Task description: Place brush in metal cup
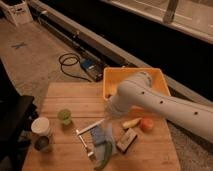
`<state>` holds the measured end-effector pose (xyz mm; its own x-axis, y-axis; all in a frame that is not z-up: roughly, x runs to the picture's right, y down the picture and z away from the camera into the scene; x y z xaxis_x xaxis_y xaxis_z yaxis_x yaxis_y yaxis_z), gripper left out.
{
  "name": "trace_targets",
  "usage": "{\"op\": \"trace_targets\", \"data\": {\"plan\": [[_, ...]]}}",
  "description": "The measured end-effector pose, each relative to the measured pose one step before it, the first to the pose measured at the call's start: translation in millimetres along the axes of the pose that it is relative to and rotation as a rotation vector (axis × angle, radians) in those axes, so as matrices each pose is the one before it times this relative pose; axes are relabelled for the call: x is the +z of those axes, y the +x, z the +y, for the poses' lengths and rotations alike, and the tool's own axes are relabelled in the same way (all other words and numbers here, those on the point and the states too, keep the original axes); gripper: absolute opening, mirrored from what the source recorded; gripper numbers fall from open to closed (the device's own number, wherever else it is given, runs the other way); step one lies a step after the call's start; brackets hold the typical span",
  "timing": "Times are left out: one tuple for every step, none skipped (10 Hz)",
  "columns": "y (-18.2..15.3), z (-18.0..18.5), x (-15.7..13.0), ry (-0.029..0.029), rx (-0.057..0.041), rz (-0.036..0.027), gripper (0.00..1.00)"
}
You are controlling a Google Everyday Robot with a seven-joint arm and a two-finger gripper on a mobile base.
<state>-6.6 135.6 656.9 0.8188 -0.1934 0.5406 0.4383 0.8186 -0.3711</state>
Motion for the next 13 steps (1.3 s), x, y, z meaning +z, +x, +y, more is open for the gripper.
{"op": "trace_targets", "data": {"plan": [[-29.54, -11.48, 10.1, -0.00492, -0.06602, -0.03741, 0.0], [-19.04, -8.6, 7.69, -0.00496, -0.04385, -0.02868, 0.0], [-18.01, -8.01, 7.43, -0.00693, -0.04362, -0.02921, 0.0], [-15.54, -7.09, 6.2, -0.00572, -0.0369, -0.02448, 0.0], [0.95, 0.77, -0.47, -0.00041, 0.00163, 0.00077, 0.0], [-0.33, 0.05, 0.35, -0.00087, -0.00088, -0.00028, 0.0], [-0.78, -0.52, 0.39, -0.00047, -0.00186, -0.0007, 0.0], [0.76, 0.39, -0.44, 0.00068, 0.00183, 0.00061, 0.0], [0.57, 0.25, -0.22, 0.00046, 0.00142, 0.00044, 0.0], [-0.66, -0.05, 0.5, -0.00122, -0.00199, 0.00031, 0.0], [1.06, -1.89, 1.0, -0.00038, -0.0094, 0.00938, 0.0], [-1.68, -6.27, 5.3, -0.00524, -0.02314, 0.00505, 0.0], [-2.57, -7.9, 5.72, -0.00657, -0.02176, 0.00313, 0.0]]}}
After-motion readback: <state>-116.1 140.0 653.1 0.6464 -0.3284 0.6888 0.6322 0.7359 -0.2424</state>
